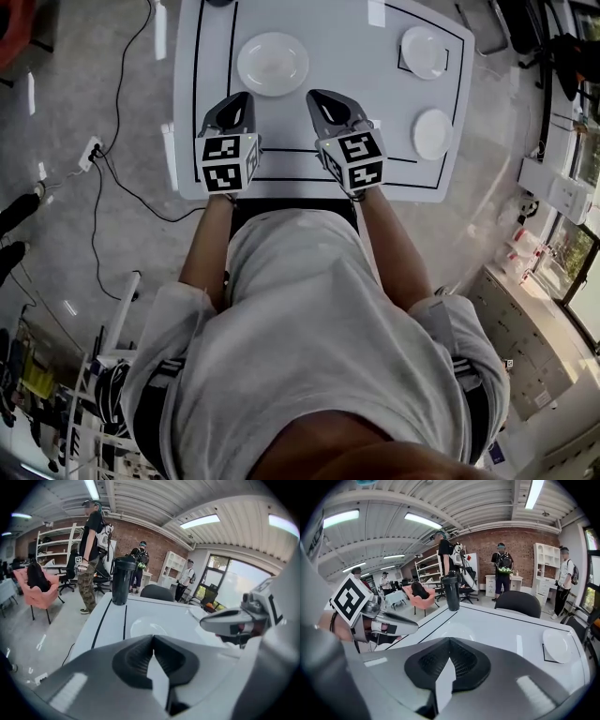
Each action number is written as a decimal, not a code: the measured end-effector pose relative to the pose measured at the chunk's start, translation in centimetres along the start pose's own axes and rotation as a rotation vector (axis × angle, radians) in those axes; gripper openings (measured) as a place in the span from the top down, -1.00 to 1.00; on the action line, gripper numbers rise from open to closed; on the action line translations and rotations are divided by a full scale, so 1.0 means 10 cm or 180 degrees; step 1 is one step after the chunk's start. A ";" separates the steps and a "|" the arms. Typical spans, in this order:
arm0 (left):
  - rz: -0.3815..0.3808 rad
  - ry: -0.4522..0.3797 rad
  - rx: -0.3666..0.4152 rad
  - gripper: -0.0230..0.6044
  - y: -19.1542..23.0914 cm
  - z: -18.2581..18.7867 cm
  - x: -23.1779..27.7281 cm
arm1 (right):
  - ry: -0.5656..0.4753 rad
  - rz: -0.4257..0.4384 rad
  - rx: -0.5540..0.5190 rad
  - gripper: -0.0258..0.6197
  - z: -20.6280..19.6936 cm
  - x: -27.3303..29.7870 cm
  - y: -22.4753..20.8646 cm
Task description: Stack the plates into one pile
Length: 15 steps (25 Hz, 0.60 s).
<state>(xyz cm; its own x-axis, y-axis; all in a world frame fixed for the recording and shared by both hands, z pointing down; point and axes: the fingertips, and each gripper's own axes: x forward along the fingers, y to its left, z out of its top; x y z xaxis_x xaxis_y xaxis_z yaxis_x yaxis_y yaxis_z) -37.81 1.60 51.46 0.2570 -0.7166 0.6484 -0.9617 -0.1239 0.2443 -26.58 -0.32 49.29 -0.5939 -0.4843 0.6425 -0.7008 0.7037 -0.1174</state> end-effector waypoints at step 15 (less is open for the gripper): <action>0.0186 0.0233 0.0119 0.92 0.27 0.01 0.42 | 0.0138 -0.0093 0.0038 0.91 -0.06 0.42 -0.33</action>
<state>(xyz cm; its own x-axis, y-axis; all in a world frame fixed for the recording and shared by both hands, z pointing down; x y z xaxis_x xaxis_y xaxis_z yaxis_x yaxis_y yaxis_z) -39.31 -1.81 54.81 0.2052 -0.6713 0.7122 -0.9778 -0.1098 0.1782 -26.51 -4.32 52.81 -0.5557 -0.4813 0.6779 -0.7223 0.6833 -0.1069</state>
